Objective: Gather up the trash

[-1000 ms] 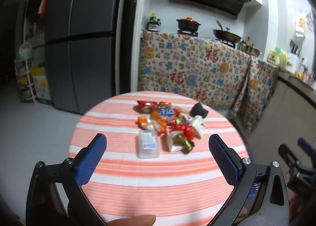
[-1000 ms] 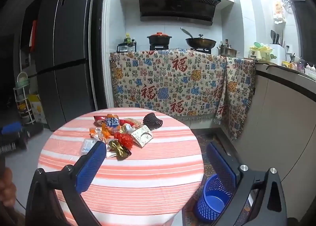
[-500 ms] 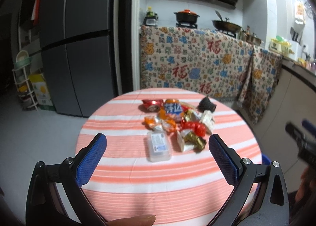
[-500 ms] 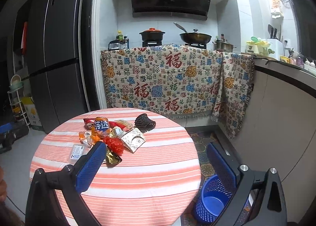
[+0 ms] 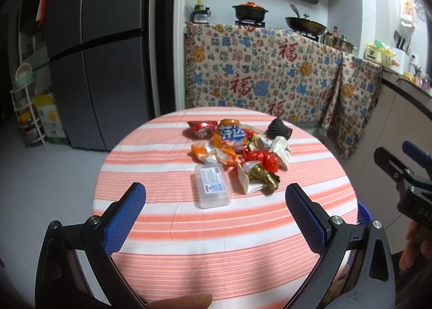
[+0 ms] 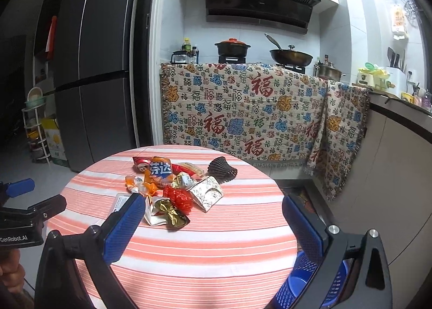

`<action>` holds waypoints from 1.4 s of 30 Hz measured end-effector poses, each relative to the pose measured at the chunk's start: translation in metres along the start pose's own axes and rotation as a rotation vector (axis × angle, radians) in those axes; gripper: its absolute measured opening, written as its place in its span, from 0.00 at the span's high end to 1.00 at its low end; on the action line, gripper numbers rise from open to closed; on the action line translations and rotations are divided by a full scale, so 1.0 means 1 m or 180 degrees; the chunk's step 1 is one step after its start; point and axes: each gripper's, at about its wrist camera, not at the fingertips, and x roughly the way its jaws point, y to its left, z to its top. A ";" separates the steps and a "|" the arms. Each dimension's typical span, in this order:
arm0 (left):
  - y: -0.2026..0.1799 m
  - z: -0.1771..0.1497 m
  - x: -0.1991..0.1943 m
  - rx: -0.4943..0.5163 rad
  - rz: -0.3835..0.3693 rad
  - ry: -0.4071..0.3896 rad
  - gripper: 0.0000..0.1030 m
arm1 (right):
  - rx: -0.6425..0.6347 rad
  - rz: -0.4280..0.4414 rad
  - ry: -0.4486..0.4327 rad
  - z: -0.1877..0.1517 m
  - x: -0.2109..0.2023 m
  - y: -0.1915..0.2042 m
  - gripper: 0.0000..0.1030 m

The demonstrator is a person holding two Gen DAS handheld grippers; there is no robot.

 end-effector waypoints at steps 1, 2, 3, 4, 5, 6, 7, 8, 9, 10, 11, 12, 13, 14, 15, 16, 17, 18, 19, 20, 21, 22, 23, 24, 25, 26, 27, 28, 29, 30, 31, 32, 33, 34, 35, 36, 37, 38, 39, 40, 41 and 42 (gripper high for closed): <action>-0.001 0.001 -0.001 -0.0002 0.0001 -0.0004 0.00 | 0.0002 0.0011 -0.0003 0.001 -0.001 0.001 0.00; -0.002 0.001 -0.003 -0.0002 0.0003 -0.0010 0.00 | -0.0002 0.0019 -0.0008 0.002 -0.003 0.001 0.00; -0.002 0.002 -0.004 0.0003 0.0008 -0.0015 0.00 | -0.0009 0.0020 -0.0014 0.003 -0.003 0.001 0.00; -0.002 0.003 -0.005 0.0007 0.0013 -0.0023 0.00 | -0.0021 0.0015 -0.0028 0.004 -0.005 0.001 0.00; -0.002 0.004 -0.006 0.0007 0.0019 -0.0029 0.00 | -0.0030 0.0004 -0.0034 0.006 -0.006 0.001 0.00; -0.003 0.005 -0.007 0.0003 0.0022 -0.0038 0.00 | -0.0031 -0.0003 -0.0035 0.007 -0.007 -0.001 0.00; -0.003 0.006 -0.008 0.0001 0.0018 -0.0048 0.00 | -0.0019 0.0001 -0.0038 0.007 -0.009 -0.002 0.00; -0.004 0.007 -0.010 0.0000 0.0011 -0.0059 0.00 | -0.0009 0.0003 -0.0043 0.008 -0.012 -0.003 0.00; -0.005 0.008 -0.011 0.0004 0.0006 -0.0071 0.00 | -0.0006 -0.0006 -0.0054 0.008 -0.014 -0.004 0.00; -0.007 0.008 -0.012 0.0013 0.0003 -0.0080 0.00 | -0.0007 -0.0018 -0.0068 0.008 -0.017 -0.005 0.00; -0.008 0.009 -0.014 0.0028 -0.0002 -0.0091 0.00 | -0.0010 -0.0034 -0.0081 0.009 -0.019 -0.006 0.00; -0.010 0.009 -0.016 0.0042 -0.0003 -0.0098 0.00 | -0.0009 -0.0057 -0.0101 0.009 -0.023 -0.008 0.00; -0.012 0.009 -0.017 0.0054 -0.0003 -0.0099 0.00 | -0.0003 -0.0068 -0.0114 0.009 -0.025 -0.010 0.00; -0.014 0.008 -0.018 0.0063 -0.0006 -0.0098 0.00 | 0.0007 -0.0077 -0.0126 0.009 -0.028 -0.011 0.00; -0.016 0.008 -0.020 0.0077 -0.0010 -0.0096 0.00 | 0.0013 -0.0082 -0.0130 0.009 -0.029 -0.013 0.00; -0.017 0.006 -0.021 0.0086 -0.0005 -0.0099 0.00 | 0.0023 -0.0094 -0.0132 0.009 -0.030 -0.014 0.00; -0.018 0.005 -0.023 0.0101 0.0002 -0.0099 0.00 | 0.0038 -0.0096 -0.0128 0.008 -0.030 -0.015 0.00; -0.019 0.004 -0.024 0.0112 0.0008 -0.0097 0.00 | 0.0050 -0.0093 -0.0119 0.008 -0.030 -0.016 0.00; -0.019 0.004 -0.025 0.0113 0.0011 -0.0097 0.00 | 0.0058 -0.0089 -0.0108 0.007 -0.030 -0.017 0.00; -0.019 0.004 -0.026 0.0111 0.0017 -0.0098 0.00 | 0.0061 -0.0085 -0.0095 0.006 -0.029 -0.016 0.00; -0.019 0.004 -0.027 0.0112 0.0020 -0.0102 0.00 | 0.0058 -0.0070 -0.0086 0.006 -0.029 -0.016 0.00; -0.019 0.005 -0.027 0.0113 0.0026 -0.0110 0.00 | 0.0051 -0.0061 -0.0085 0.005 -0.029 -0.016 0.00; -0.019 0.005 -0.028 0.0112 0.0033 -0.0117 0.00 | 0.0044 -0.0062 -0.0090 0.005 -0.029 -0.015 0.00; -0.018 0.005 -0.028 0.0108 0.0039 -0.0124 0.00 | 0.0035 -0.0066 -0.0103 0.006 -0.029 -0.015 0.00; -0.018 0.006 -0.028 0.0105 0.0039 -0.0130 0.00 | 0.0038 -0.0065 -0.0111 0.006 -0.029 -0.015 0.00; -0.017 0.006 -0.028 0.0104 0.0041 -0.0131 0.00 | 0.0046 -0.0057 -0.0118 0.007 -0.029 -0.016 0.00; -0.016 0.007 -0.027 0.0107 0.0047 -0.0125 0.00 | 0.0047 -0.0054 -0.0124 0.007 -0.029 -0.015 0.00; -0.016 0.007 -0.025 0.0112 0.0051 -0.0119 0.00 | 0.0046 -0.0058 -0.0127 0.007 -0.029 -0.015 0.00; -0.016 0.006 -0.024 0.0113 0.0054 -0.0115 0.00 | 0.0048 -0.0066 -0.0129 0.007 -0.028 -0.015 0.00; -0.016 0.006 -0.024 0.0107 0.0060 -0.0110 0.00 | 0.0052 -0.0068 -0.0127 0.006 -0.028 -0.015 0.00; -0.015 0.006 -0.023 0.0097 0.0059 -0.0102 0.00 | 0.0053 -0.0059 -0.0115 0.005 -0.027 -0.014 0.00; -0.014 0.006 -0.022 0.0086 0.0054 -0.0096 0.00 | 0.0044 -0.0053 -0.0103 0.005 -0.025 -0.014 0.00; -0.014 0.006 -0.022 0.0084 0.0053 -0.0096 0.00 | 0.0037 -0.0054 -0.0098 0.005 -0.025 -0.013 0.00; -0.014 0.006 -0.022 0.0089 0.0062 -0.0093 0.00 | 0.0029 -0.0052 -0.0093 0.005 -0.024 -0.012 0.00; -0.013 0.006 -0.021 0.0090 0.0071 -0.0087 0.00 | 0.0025 -0.0045 -0.0091 0.005 -0.023 -0.011 0.00; -0.012 0.006 -0.021 0.0088 0.0070 -0.0082 0.00 | 0.0025 -0.0037 -0.0089 0.004 -0.023 -0.010 0.00; -0.012 0.005 -0.021 0.0086 0.0069 -0.0080 0.00 | 0.0025 -0.0031 -0.0086 0.004 -0.022 -0.009 0.00; -0.011 0.005 -0.021 0.0085 0.0074 -0.0080 0.00 | 0.0023 -0.0022 -0.0083 0.004 -0.022 -0.009 0.00; -0.011 0.005 -0.022 0.0084 0.0083 -0.0084 0.00 | 0.0021 -0.0013 -0.0082 0.004 -0.021 -0.008 0.00; -0.011 0.005 -0.022 0.0082 0.0090 -0.0089 0.00 | 0.0019 -0.0005 -0.0084 0.004 -0.021 -0.008 0.00; -0.010 0.005 -0.022 0.0076 0.0094 -0.0092 0.00 | 0.0018 0.0003 -0.0084 0.004 -0.021 -0.007 0.00; -0.010 0.005 -0.022 0.0069 0.0094 -0.0092 0.00 | 0.0017 0.0008 -0.0085 0.004 -0.020 -0.007 0.00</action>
